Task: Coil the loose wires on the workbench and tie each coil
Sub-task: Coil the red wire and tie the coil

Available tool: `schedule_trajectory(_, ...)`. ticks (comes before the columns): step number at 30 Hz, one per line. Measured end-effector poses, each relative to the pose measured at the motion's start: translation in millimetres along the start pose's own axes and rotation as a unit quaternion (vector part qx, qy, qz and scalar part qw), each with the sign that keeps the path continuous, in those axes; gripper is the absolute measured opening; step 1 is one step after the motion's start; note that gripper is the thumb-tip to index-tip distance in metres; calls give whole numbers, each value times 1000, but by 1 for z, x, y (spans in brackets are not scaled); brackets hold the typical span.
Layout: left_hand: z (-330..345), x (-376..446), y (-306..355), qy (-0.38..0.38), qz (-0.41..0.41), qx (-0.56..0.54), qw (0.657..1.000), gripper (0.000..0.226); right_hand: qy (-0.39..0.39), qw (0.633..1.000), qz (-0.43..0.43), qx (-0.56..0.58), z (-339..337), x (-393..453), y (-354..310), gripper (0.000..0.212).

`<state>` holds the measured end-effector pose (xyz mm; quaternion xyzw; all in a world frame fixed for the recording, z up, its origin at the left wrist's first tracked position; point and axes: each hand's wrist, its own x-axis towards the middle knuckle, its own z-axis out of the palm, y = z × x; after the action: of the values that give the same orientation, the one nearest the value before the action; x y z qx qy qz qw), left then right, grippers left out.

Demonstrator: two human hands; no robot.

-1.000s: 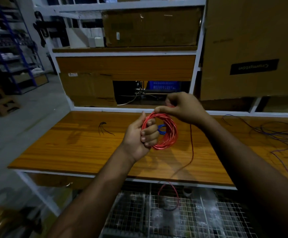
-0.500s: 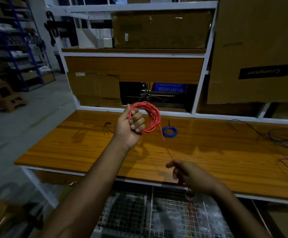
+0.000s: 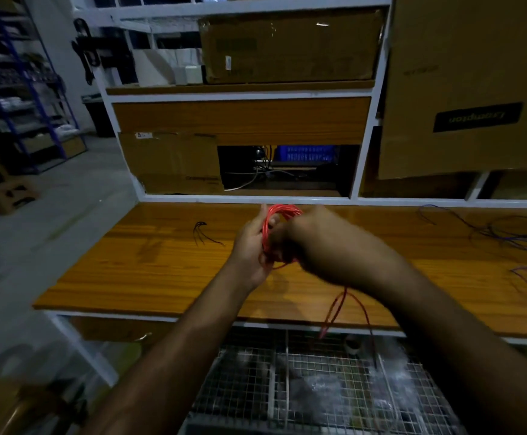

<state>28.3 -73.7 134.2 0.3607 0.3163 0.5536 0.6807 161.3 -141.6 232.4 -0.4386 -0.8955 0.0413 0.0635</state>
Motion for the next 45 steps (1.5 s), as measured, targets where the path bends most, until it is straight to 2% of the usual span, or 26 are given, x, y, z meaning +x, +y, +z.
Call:
schedule_trajectory(5,-3,-13,5,-47,-11,-21,999,47,220,975,11,-23,-4,34,20,17)
schedule_trajectory(6,-6,-15,7,-62,-24,-37,997,44,251,967,27,-31,-2,41,25,19)
schedule_trajectory(8,-15,-18,10,-99,-46,-60,992,42,280,956,68,-49,4,50,38,34)
schedule_trajectory(10,-22,-23,18,-129,-56,-76,987,39,262,960,93,-22,13,54,49,54)
schedule_trajectory(11,-26,-24,22,-137,-53,-79,986,38,234,967,91,35,19,54,53,58)
schedule_trajectory(13,-33,-25,30,-142,-46,-79,986,37,167,968,70,177,32,54,61,59)
schedule_trajectory(15,-40,-24,35,-139,-36,-95,985,36,101,950,58,289,43,49,72,51)
schedule_trajectory(17,-46,-23,40,-140,-30,-135,980,37,41,900,56,430,56,40,85,42)
schedule_trajectory(21,-51,-19,48,-133,-8,-166,977,42,15,714,39,699,81,24,98,23)
schedule_trajectory(23,-49,-16,48,-115,2,-184,976,43,15,652,44,756,96,19,93,17)
schedule_trajectory(25,-47,-13,48,-91,9,-205,975,43,32,604,54,794,110,15,86,28)
schedule_trajectory(29,-47,-6,48,-58,20,-224,973,43,94,446,74,887,129,5,75,59)
schedule_trajectory(30,-48,-4,47,-50,24,-225,973,43,107,429,83,893,133,4,73,63)
schedule_trajectory(31,-48,-3,47,-44,27,-225,973,43,117,431,94,890,136,3,72,64)
schedule_trajectory(33,-47,-1,45,-36,30,-223,974,43,141,461,125,867,143,4,70,61)
schedule_trajectory(35,-45,3,42,-28,32,-222,974,42,176,480,159,845,144,3,65,49)
schedule_trajectory(38,-43,8,39,-11,38,-225,974,43,219,451,165,849,135,-1,57,24)
schedule_trajectory(39,-42,10,38,-6,40,-227,973,43,228,451,162,847,131,-3,56,20)
schedule_trajectory(40,-42,12,36,0,41,-228,973,43,238,470,170,833,129,-6,56,20)
schedule_trajectory(43,-40,18,31,12,39,-227,973,42,281,574,258,724,122,-15,60,14)
schedule_trajectory(45,-35,21,27,7,36,-224,974,42,327,619,295,650,118,-20,64,11)
